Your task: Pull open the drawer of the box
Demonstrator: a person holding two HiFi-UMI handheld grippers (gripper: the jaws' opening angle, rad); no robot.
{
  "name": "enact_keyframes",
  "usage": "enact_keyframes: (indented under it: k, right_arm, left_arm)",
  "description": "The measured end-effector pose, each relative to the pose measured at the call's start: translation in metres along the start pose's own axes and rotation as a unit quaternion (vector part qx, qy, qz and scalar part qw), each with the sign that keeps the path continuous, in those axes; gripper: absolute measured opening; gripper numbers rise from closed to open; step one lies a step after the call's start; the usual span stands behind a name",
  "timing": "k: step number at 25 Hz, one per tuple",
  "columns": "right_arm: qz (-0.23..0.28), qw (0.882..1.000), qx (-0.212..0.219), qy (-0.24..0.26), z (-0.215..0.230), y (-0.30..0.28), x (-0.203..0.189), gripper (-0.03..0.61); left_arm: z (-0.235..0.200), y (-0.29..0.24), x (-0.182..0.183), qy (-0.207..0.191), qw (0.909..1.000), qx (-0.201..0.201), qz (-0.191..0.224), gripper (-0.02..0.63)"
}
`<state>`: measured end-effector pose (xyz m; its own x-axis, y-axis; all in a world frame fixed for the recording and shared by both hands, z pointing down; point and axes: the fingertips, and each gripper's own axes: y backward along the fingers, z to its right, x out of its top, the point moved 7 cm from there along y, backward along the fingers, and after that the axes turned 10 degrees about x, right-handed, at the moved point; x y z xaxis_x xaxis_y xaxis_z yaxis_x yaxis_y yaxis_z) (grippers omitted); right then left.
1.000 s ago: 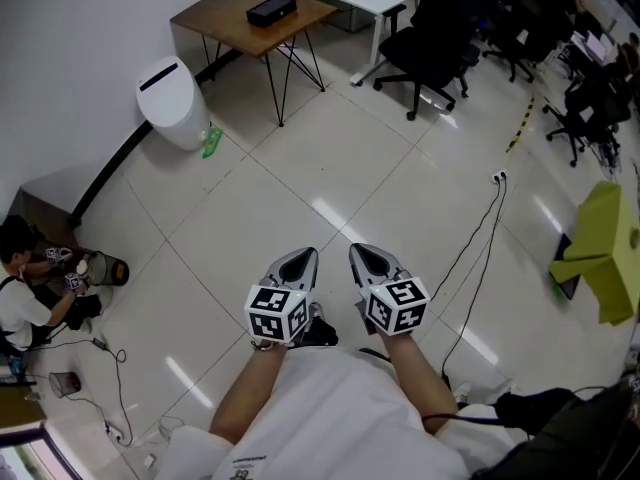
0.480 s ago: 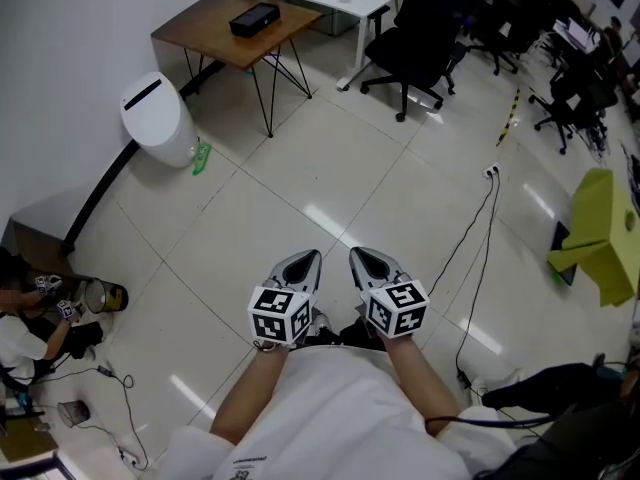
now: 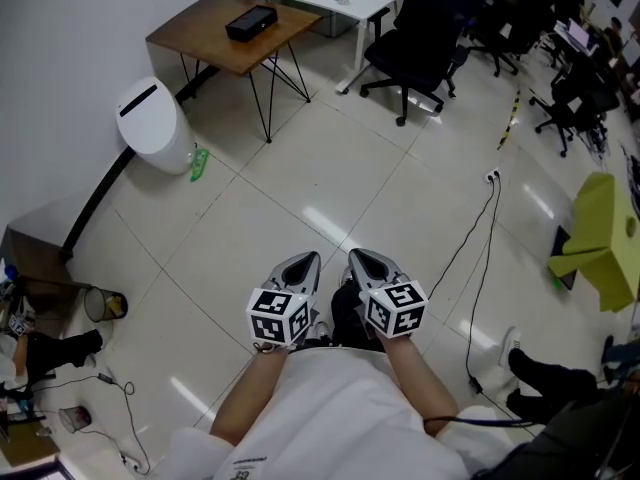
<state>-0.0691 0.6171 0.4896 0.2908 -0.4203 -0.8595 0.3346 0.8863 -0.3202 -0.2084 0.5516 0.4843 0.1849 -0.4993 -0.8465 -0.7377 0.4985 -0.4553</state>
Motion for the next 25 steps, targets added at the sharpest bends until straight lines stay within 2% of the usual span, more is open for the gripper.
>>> enact_keyframes:
  k: [11,25]
  right_arm:
    - [-0.003,0.999,0.039,0.019,0.043,-0.057,0.052,-0.012]
    - [-0.001,0.997,0.070,0.023,0.103,-0.098,0.109,-0.012]
  left_arm:
    - [-0.022,-0.055,0.046,0.001,0.9996,0.025,0.012,0.000]
    - [-0.024,-0.122,0.099,-0.004,0.9990,0.043,0.014,0.000]
